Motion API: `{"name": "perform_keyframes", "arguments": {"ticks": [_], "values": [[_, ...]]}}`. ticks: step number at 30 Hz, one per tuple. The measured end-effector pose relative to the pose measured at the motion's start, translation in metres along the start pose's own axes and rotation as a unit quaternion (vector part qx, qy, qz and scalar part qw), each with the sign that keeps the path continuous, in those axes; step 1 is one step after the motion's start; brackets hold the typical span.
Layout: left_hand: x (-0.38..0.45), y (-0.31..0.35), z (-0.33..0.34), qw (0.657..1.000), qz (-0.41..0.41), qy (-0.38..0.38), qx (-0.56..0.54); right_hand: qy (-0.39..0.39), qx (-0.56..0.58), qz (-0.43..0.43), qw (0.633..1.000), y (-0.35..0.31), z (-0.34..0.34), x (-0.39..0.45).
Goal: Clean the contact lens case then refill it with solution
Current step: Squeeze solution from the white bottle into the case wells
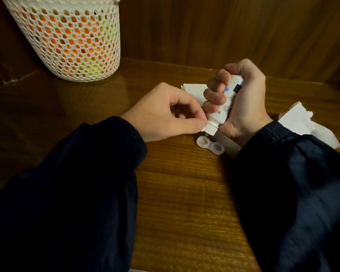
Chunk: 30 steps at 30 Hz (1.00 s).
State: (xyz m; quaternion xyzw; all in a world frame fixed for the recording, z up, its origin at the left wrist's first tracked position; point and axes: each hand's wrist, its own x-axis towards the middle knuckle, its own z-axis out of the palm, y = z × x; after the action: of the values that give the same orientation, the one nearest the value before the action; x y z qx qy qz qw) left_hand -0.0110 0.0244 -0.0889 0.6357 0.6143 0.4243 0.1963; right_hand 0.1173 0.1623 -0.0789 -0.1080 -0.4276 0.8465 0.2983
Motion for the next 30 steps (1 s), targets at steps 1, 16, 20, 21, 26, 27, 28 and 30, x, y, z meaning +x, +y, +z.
{"name": "perform_keyframes", "arguments": {"ticks": [1,16,20,21,26,27,28,30], "values": [[0.0,0.0001,0.0001,1.0,0.0,0.0,0.0,0.0,0.001,0.0,1.0,0.0002,0.0,0.0001],[-0.0001,-0.0008,0.0012,1.0,0.001,0.001,-0.007,0.002,0.001,-0.001,1.0,-0.0004,0.001,-0.0007],[0.0001,-0.0007,0.0007,1.0,0.001,0.0,-0.007,0.005,-0.004,-0.002,1.0,-0.0004,0.001,-0.0004],[0.0001,-0.0006,0.0008,1.0,0.001,-0.001,-0.009,0.006,-0.005,-0.003,1.0,-0.0006,0.0009,-0.0003],[-0.0001,-0.0014,0.0004,1.0,-0.003,0.003,-0.011,0.014,0.002,-0.009,1.0,0.0007,-0.0001,-0.0004],[-0.0001,-0.0014,0.0004,1.0,-0.004,0.005,-0.01,0.013,0.007,-0.008,1.0,0.0007,-0.0005,-0.0005],[-0.0001,-0.0013,0.0007,1.0,-0.005,0.006,-0.01,0.01,0.014,-0.006,1.0,0.0009,-0.0009,-0.0008],[-0.0005,-0.0007,0.0021,1.0,-0.006,0.008,-0.007,0.001,0.026,0.004,1.0,-0.0003,-0.0013,-0.0022]]}}
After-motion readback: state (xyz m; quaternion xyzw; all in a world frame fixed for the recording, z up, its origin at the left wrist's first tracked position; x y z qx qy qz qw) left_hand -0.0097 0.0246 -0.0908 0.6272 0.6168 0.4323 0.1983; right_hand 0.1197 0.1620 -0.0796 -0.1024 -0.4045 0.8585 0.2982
